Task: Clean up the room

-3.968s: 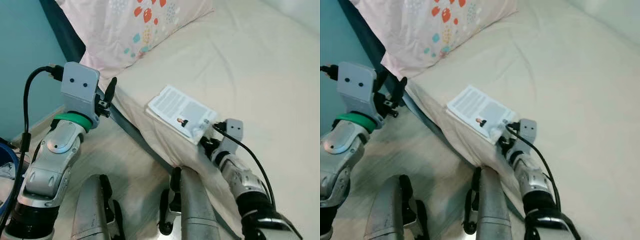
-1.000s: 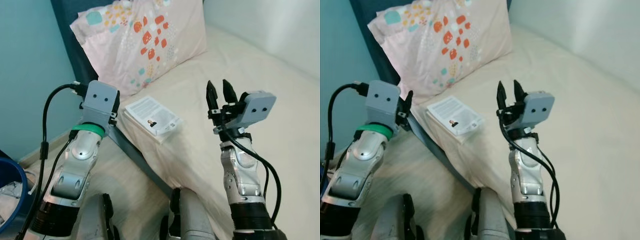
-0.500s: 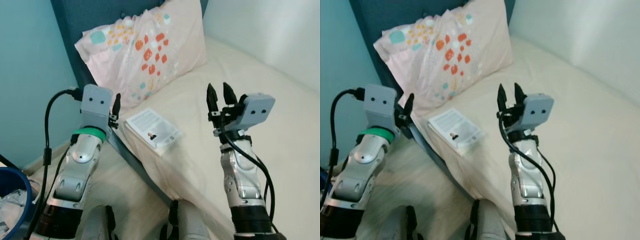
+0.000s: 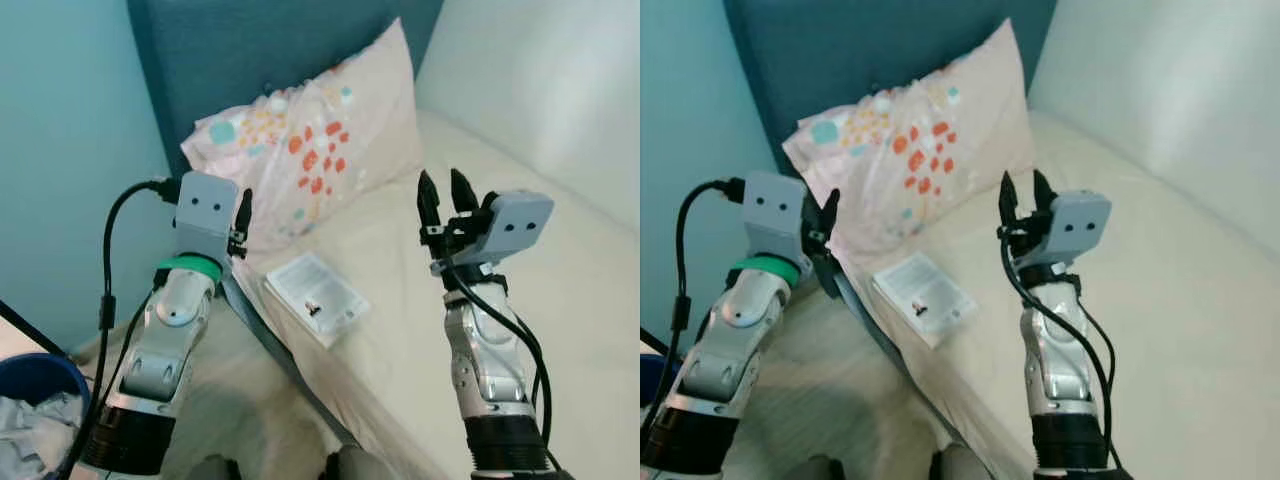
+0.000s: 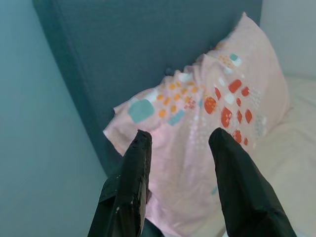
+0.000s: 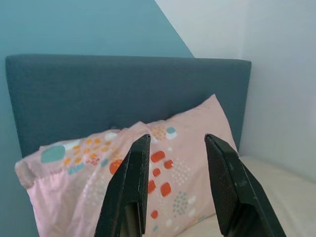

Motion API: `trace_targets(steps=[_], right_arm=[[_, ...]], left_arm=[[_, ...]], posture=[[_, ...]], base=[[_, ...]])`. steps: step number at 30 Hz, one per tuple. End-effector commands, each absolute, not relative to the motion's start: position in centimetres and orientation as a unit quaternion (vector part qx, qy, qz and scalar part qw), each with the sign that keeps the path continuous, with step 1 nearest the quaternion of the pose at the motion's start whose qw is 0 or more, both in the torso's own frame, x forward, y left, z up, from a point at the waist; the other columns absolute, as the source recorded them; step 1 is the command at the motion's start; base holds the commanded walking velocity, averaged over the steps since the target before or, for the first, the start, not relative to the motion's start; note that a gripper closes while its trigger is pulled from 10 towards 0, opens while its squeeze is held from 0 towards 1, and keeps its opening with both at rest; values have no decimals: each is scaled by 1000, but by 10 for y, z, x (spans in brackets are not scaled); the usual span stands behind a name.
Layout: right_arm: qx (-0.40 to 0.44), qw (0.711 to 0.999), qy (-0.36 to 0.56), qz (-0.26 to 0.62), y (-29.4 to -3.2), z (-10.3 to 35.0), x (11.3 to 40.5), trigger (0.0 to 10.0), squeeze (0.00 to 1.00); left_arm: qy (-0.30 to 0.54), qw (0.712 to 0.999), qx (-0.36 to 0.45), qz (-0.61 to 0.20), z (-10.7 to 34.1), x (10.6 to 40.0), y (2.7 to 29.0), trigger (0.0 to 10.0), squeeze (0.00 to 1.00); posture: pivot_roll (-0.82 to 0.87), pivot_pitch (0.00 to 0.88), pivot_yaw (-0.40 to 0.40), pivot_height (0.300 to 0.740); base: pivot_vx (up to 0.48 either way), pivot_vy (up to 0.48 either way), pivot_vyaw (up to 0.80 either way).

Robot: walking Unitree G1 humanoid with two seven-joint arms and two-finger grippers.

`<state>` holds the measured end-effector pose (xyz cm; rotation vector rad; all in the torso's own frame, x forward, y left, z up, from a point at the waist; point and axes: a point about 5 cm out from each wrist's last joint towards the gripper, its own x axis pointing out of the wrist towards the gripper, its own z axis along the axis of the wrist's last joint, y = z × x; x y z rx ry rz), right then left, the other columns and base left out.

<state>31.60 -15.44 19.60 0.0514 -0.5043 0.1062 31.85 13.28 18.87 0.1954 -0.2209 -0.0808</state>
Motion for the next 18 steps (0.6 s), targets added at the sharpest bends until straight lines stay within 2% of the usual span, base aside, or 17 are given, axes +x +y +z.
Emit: trace_targets(steps=[1, 5, 7, 18], right_arm=[[22, 971, -234, 41, -155, 189, 315, 10000, 0], [22, 973, -228, 27, -155, 186, 315, 10000, 0], [24, 974, -222, 30, -153, 181, 315, 10000, 0], [26, 977, -210, 30, -146, 172, 312, 10000, 0]], left_arm=[[-101, 989, 103, -40, 182, 317, 133, 10000, 0], [-99, 989, 105, -39, 181, 317, 134, 10000, 0], [-96, 989, 106, -41, 179, 316, 133, 10000, 0], [-93, 988, 110, -55, 177, 312, 129, 10000, 0]], posture=[[-16, 0, -15, 740], [-14, 0, -11, 740], [-15, 0, -7, 740], [-17, 0, 15, 740]], base=[[0, 0, 0], [0, 0, 0], [-315, 0, 0], [-437, 0, 0]])
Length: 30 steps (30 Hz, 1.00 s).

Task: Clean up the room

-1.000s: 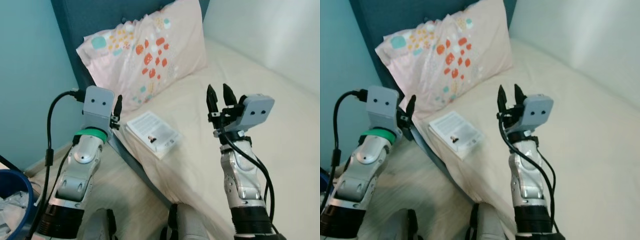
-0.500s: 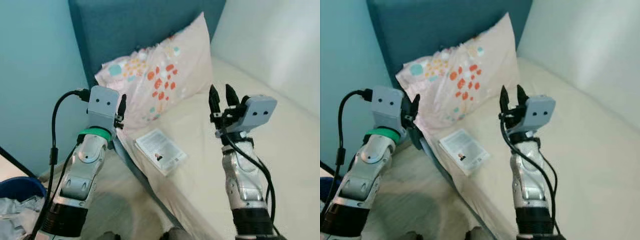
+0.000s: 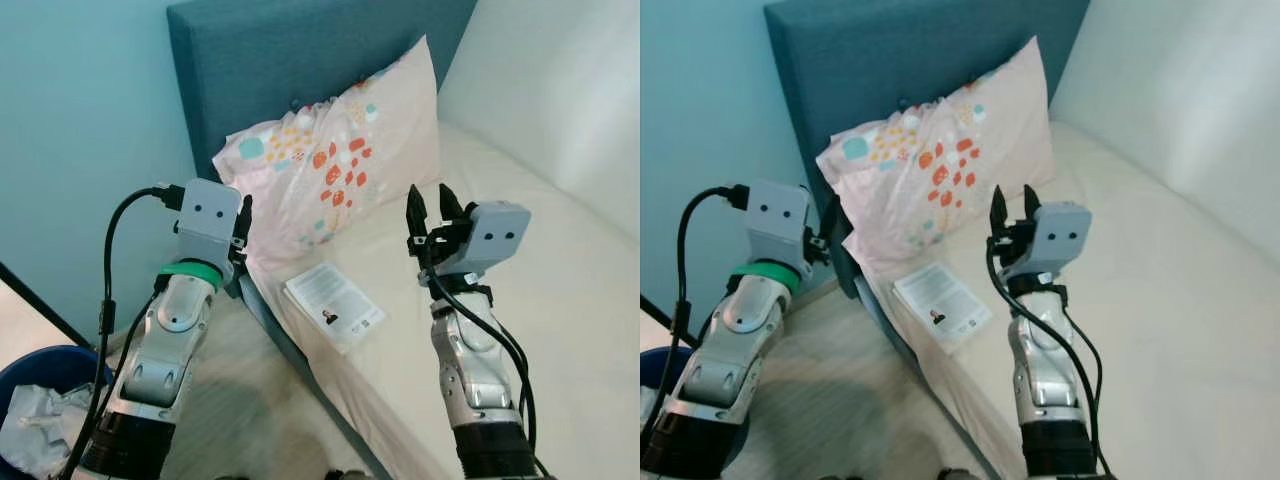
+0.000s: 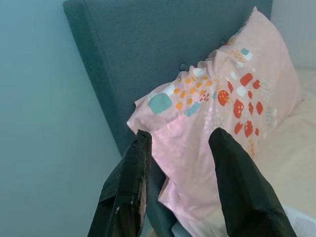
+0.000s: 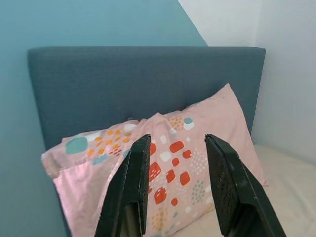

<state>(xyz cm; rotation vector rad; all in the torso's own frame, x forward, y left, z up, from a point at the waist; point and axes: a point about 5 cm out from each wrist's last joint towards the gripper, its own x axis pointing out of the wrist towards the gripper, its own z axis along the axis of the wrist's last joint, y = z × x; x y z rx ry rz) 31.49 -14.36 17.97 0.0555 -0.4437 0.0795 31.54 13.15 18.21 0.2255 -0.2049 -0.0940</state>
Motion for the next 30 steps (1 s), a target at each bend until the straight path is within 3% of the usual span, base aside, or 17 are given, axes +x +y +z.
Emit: trace_targets(steps=[1, 24, 30], right_arm=[[27, 977, -209, 29, -146, 171, 312, 10000, 0], [20, 979, -201, 19, -146, 167, 312, 10000, 0], [24, 980, -196, 18, -146, 166, 313, 10000, 0]], left_arm=[[-93, 988, 110, -56, 177, 312, 129, 10000, 0], [-95, 987, 114, -61, 180, 313, 129, 10000, 0], [-92, 987, 113, -60, 179, 314, 129, 10000, 0]], posture=[[-17, 0, 15, 740], [-18, 1, 26, 740], [-19, 0, 25, 740]], base=[[-461, 0, 0], [-462, 0, 0], [-46, 0, -227]])
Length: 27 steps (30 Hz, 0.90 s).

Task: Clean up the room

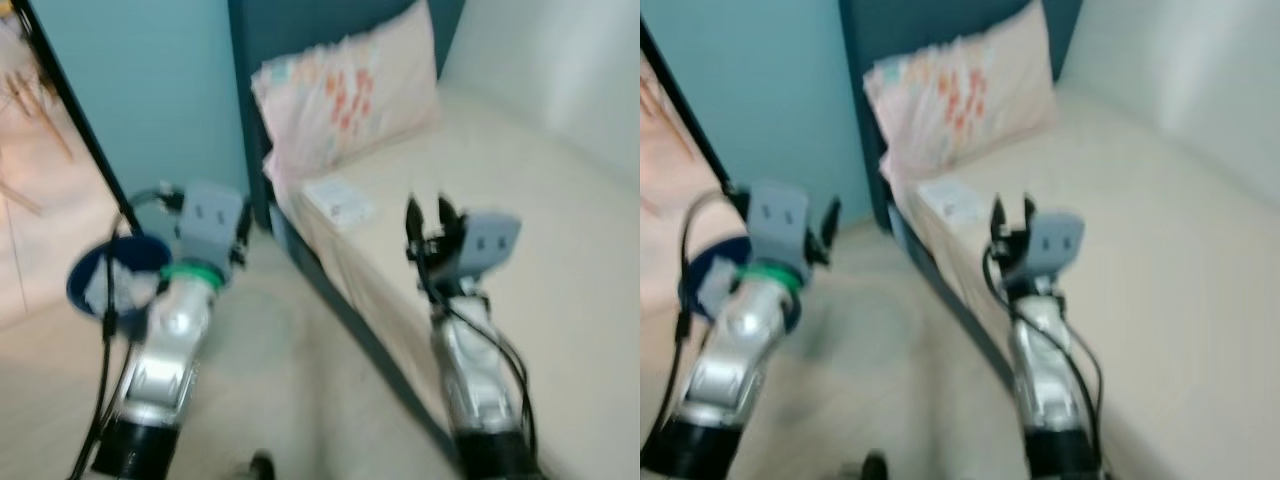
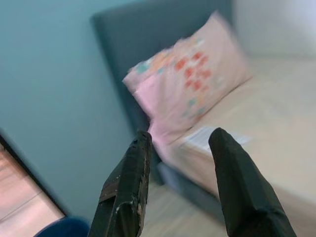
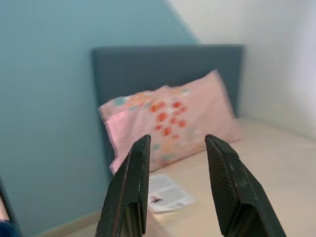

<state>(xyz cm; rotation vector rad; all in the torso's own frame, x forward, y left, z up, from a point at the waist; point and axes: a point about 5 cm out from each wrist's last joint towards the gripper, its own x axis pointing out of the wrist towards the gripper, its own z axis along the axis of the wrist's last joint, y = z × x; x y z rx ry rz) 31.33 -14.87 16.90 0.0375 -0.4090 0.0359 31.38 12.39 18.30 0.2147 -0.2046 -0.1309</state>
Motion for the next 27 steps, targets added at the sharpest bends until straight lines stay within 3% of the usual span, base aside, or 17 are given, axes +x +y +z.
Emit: trace_targets(steps=[1, 9, 27], right_arm=[[27, 980, -194, 18, -147, 165, 313, 10000, 0], [34, 981, -193, 15, -148, 166, 316, 10000, 0], [39, 980, -192, 16, -148, 166, 317, 10000, 0]], left_arm=[[-89, 988, 110, -59, 179, 314, 128, 10000, 0], [-55, 993, 82, -62, 176, 316, 126, 10000, 0], [-76, 990, 94, -73, 179, 316, 124, 10000, 0]], posture=[[-18, 0, 24, 740], [-15, 0, 25, 740], [-17, 0, 24, 740]], base=[[0, 0, -800], [0, 0, -800], [0, 0, -800]])
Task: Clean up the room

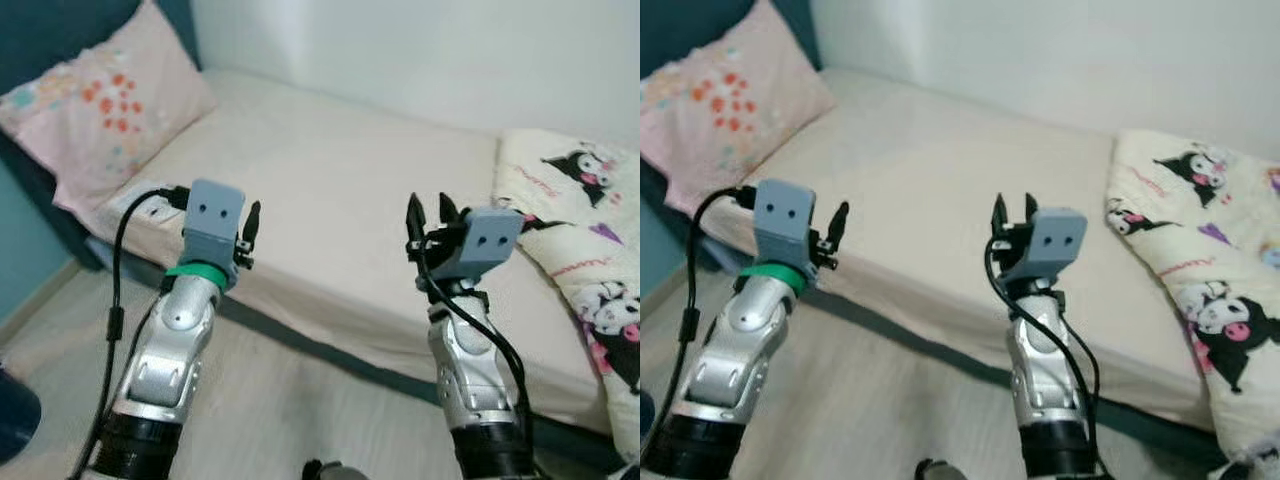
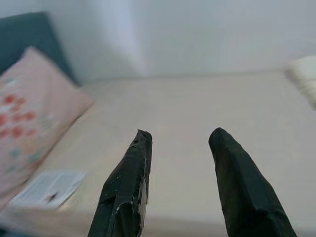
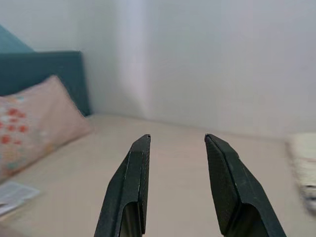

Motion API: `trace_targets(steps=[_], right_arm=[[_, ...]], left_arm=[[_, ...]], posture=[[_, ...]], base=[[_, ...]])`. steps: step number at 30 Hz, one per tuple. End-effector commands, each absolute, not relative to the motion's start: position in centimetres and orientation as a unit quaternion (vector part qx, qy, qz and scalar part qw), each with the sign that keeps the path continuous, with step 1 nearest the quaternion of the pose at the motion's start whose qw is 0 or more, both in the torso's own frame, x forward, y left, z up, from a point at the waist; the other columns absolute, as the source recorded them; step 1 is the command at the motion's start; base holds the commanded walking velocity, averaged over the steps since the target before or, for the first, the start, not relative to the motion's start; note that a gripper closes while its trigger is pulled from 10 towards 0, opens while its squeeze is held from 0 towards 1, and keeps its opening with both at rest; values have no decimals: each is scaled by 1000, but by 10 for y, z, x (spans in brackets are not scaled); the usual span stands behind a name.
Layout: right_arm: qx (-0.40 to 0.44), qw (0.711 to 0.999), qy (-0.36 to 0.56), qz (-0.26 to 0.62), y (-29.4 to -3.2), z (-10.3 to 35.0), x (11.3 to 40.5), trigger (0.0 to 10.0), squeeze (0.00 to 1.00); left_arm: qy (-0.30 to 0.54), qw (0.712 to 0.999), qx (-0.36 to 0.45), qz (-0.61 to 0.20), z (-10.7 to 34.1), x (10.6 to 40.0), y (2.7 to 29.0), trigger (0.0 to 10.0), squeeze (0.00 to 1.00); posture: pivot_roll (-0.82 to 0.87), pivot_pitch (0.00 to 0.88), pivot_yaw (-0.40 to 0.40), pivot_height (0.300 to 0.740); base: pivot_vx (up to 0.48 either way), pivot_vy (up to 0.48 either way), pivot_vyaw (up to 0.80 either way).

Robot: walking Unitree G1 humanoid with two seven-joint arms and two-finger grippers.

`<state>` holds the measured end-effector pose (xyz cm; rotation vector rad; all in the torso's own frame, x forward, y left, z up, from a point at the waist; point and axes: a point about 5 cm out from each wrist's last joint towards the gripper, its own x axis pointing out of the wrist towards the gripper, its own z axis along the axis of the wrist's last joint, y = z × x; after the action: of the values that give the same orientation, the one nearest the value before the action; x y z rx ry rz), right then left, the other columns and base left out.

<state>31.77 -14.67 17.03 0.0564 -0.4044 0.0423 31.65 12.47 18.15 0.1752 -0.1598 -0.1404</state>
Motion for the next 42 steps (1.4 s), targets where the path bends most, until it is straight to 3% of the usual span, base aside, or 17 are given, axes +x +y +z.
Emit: trace_targets(steps=[1, 18, 42], right_arm=[[39, 980, -192, 16, -148, 166, 317, 10000, 0], [40, 982, -187, 1, -153, 164, 318, 10000, 0], [38, 983, -178, -4, -155, 159, 317, 10000, 0]], left_arm=[[-76, 990, 96, -75, 179, 316, 124, 10000, 0], [-82, 987, 108, -90, 177, 315, 121, 10000, 0], [-86, 986, 111, -91, 175, 314, 120, 10000, 0]], posture=[[-18, 0, 24, 740], [-25, 0, 29, 740], [-26, 0, 31, 740]], base=[[0, 0, -800], [0, -19, -778], [0, -480, 0]])
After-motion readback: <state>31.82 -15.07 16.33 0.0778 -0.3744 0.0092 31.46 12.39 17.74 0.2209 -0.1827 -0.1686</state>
